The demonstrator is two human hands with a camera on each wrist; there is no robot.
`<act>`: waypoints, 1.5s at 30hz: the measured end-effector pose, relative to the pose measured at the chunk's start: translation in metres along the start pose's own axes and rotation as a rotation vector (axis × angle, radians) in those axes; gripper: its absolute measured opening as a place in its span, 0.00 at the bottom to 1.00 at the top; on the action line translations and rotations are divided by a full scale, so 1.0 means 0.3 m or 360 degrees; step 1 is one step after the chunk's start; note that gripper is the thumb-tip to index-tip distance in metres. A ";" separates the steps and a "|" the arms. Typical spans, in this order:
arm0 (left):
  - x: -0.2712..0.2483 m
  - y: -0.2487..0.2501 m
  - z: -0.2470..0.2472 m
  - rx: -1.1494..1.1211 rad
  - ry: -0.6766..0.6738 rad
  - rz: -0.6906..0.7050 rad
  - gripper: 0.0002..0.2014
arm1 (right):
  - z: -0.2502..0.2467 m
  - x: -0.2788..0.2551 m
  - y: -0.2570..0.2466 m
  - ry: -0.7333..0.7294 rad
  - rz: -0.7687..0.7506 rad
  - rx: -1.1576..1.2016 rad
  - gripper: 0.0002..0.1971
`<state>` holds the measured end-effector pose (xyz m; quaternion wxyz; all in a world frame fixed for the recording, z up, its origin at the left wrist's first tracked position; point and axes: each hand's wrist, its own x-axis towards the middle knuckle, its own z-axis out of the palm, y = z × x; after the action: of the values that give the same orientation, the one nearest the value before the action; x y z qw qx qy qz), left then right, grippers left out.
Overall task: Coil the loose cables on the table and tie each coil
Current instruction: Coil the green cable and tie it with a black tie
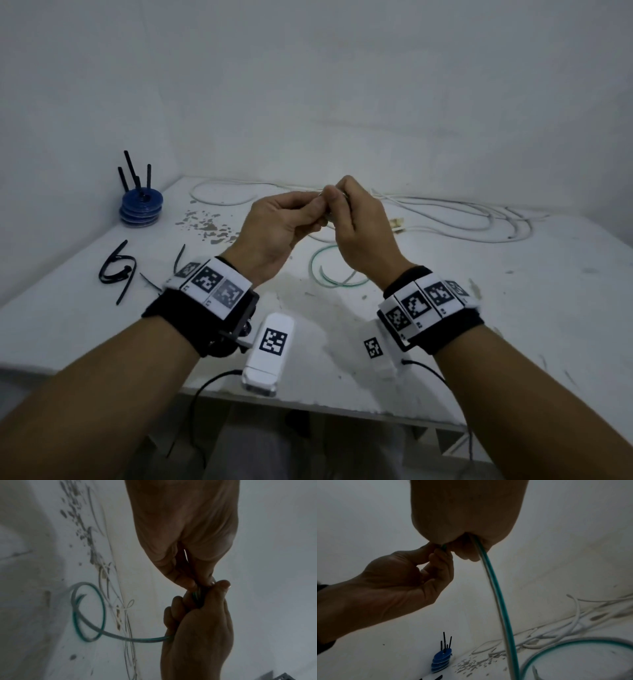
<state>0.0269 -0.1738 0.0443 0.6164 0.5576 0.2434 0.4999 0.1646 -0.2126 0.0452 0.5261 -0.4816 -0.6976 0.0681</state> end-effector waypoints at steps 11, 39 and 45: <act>0.011 0.007 0.003 -0.0071 0.0086 0.0040 0.11 | 0.001 -0.009 0.008 -0.0104 0.0243 0.0515 0.12; 0.000 0.087 -0.054 0.0578 -0.0041 0.0054 0.03 | -0.057 0.038 -0.007 -0.0435 -0.0010 -0.0255 0.16; -0.009 0.029 0.030 -0.0149 0.0176 -0.0034 0.05 | 0.037 0.000 -0.030 0.0097 0.0299 0.0728 0.15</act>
<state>0.0304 -0.1813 0.0542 0.6327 0.4971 0.2594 0.5342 0.1503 -0.2128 0.0457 0.6336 -0.4146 -0.5999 0.2584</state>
